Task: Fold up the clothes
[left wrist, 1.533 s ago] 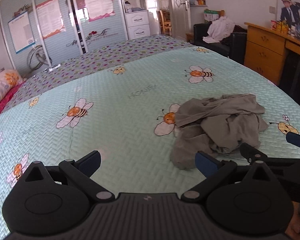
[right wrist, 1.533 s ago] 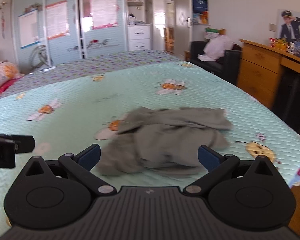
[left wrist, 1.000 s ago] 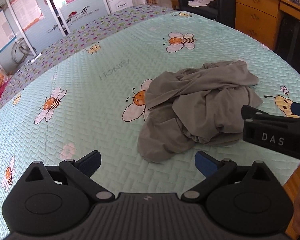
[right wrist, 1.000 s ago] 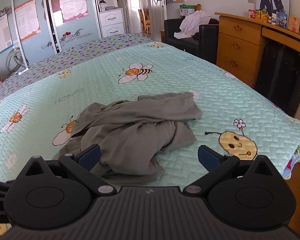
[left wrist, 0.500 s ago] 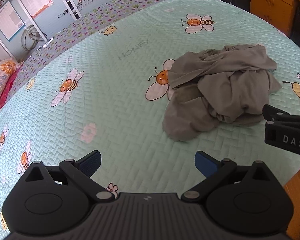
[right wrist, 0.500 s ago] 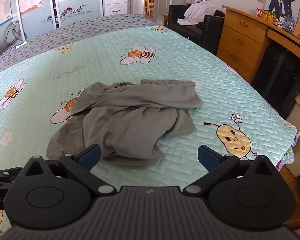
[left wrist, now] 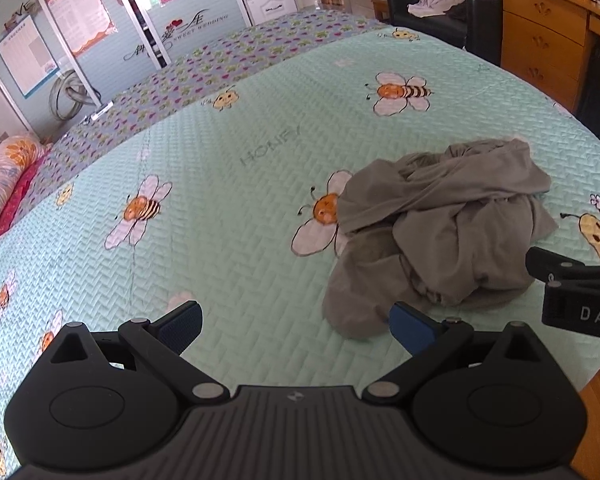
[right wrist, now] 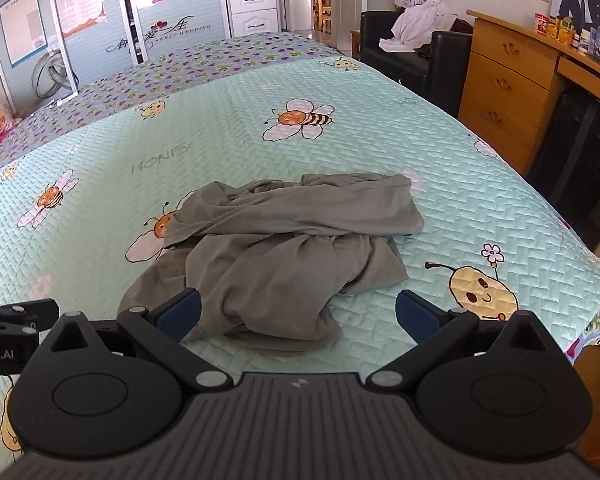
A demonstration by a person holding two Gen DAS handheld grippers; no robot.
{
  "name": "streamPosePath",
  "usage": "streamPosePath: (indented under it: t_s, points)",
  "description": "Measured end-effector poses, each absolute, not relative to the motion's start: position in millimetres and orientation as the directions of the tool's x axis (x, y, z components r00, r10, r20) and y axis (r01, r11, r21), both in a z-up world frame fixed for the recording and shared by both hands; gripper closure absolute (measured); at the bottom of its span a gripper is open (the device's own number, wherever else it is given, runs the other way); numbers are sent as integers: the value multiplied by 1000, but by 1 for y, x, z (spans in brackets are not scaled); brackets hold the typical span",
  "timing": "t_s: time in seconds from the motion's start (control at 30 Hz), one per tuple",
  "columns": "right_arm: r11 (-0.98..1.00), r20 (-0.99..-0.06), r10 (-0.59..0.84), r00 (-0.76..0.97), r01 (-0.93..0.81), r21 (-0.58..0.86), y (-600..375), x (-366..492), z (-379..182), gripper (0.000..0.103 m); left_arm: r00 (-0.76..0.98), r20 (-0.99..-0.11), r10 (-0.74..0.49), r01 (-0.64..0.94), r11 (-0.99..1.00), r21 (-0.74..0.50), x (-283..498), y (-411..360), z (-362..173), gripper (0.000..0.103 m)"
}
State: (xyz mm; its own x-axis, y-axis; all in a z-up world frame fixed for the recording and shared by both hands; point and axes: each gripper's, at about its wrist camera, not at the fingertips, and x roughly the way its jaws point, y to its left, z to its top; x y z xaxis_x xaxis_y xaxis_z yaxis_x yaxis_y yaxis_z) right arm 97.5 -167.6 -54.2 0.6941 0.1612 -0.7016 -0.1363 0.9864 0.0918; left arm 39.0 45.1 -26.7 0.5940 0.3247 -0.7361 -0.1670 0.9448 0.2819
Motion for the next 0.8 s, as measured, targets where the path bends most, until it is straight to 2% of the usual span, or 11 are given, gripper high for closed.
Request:
streamPosePath:
  t_s: [0.13,0.33,0.4,0.47,0.53,0.63,0.8]
  points:
    - [977,-674,212,708,-137,163,-183,101,-60,1,629,-741,234,-49,964,263,22,33,-11,0]
    - [953,-625,283,727,-141,267,-206,107,-69,1,640,-736,223,-31,964,265,38,23,-25,1]
    - [914,-548,356,757,-161,371,-217,102,-76,1,647,-730,220,-30,964,264,45,21,-28,1]
    - [902,-511,369,776,-167,398,-219,101,-81,1,667,-710,223,-29,961,275,50,22,-24,1]
    - [919,-517,341,785,-164,358,-215,102,-83,1,689,-684,241,-47,956,289,57,23,-23,1]
    - [957,-592,279,756,-170,235,-209,111,-93,1,702,-669,246,-64,957,284,67,19,-19,1]
    - [947,-644,308,700,-163,276,-214,125,-108,1,737,-633,237,-85,962,260,75,22,-21,1]
